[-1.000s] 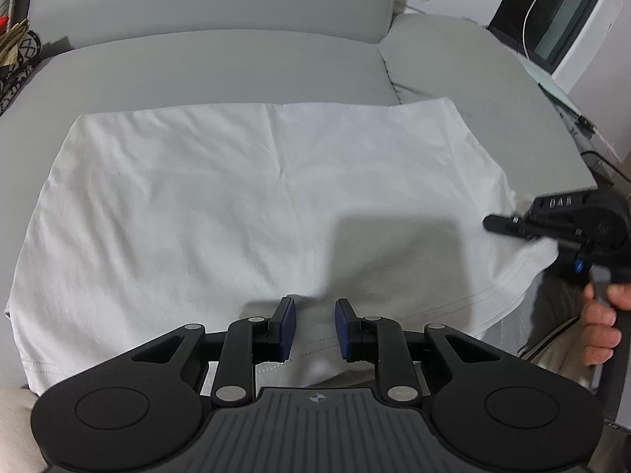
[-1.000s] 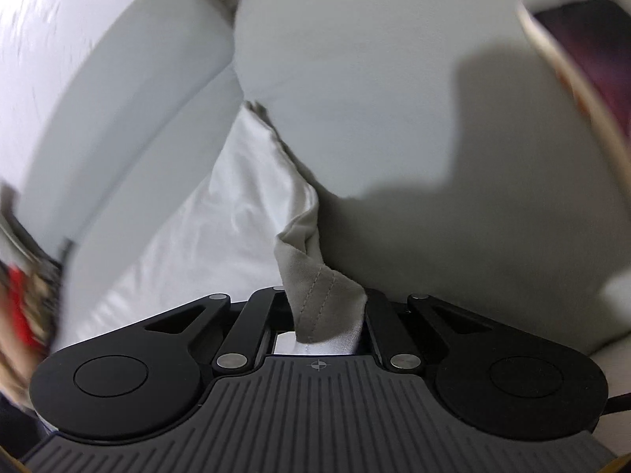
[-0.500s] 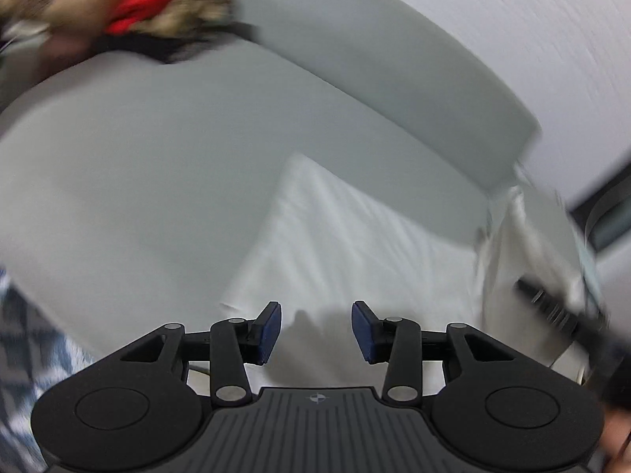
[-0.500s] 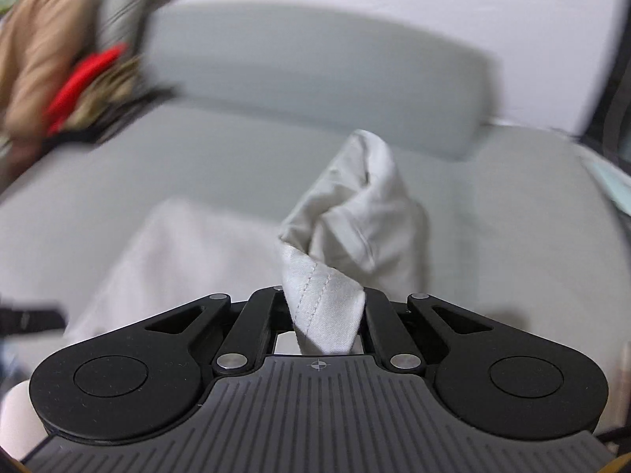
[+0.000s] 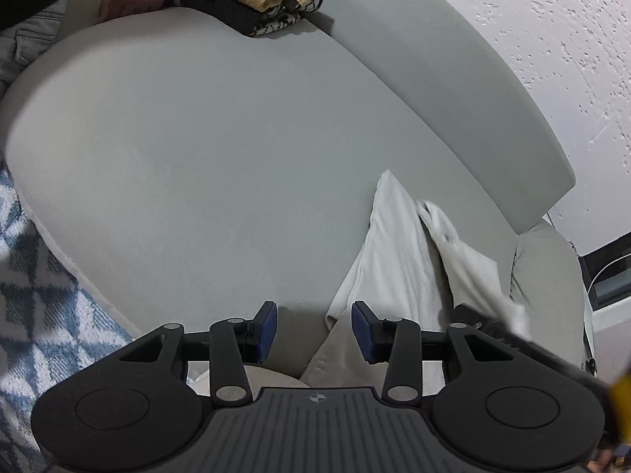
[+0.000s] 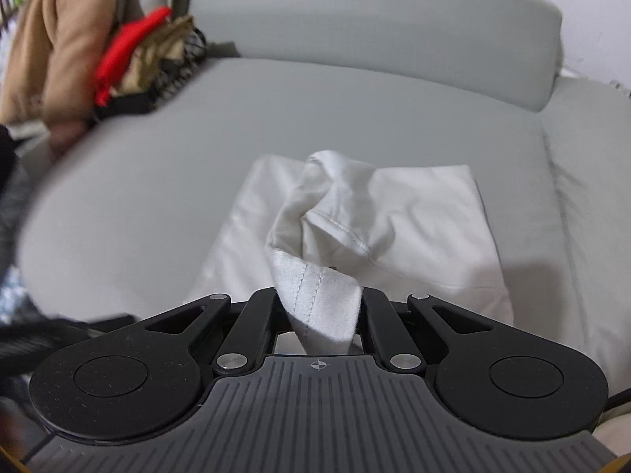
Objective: Fold clothes
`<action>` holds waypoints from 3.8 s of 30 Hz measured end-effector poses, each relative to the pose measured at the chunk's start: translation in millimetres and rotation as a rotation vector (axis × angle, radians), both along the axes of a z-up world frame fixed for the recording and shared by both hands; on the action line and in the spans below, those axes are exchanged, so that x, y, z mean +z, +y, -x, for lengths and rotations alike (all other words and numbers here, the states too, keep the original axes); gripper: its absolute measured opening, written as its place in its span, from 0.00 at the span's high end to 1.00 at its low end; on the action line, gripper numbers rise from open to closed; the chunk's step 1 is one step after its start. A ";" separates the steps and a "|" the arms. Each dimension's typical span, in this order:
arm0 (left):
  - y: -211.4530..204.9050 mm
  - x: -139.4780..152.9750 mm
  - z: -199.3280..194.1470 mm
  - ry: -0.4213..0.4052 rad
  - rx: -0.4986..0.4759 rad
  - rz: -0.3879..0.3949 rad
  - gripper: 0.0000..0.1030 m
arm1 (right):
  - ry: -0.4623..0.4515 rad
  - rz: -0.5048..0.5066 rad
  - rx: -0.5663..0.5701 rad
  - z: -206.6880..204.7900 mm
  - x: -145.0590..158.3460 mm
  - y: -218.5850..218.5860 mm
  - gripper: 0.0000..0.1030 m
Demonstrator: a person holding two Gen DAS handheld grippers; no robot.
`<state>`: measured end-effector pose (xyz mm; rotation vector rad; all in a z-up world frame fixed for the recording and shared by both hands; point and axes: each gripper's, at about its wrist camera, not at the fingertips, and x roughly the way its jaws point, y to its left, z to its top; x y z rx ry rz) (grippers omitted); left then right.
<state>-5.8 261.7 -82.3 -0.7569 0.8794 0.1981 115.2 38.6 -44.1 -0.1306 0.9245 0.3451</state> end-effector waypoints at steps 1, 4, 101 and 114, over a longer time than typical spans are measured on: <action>0.9 -1.1 -0.3 -0.001 -0.002 0.003 0.62 | 0.004 -0.003 0.005 1.4 1.8 4.1 0.95; 0.7 -5.5 -4.6 0.003 -0.003 0.007 0.62 | 0.019 -0.012 0.006 2.5 5.4 12.6 0.95; -55.9 -0.3 -150.0 -0.218 -0.355 -0.044 0.96 | 0.196 -0.504 -0.155 -137.6 -55.9 -159.8 0.86; -25.2 -56.1 -237.8 -0.082 -0.145 -0.103 0.96 | 0.279 -0.664 -0.395 -191.9 -98.4 -179.5 0.99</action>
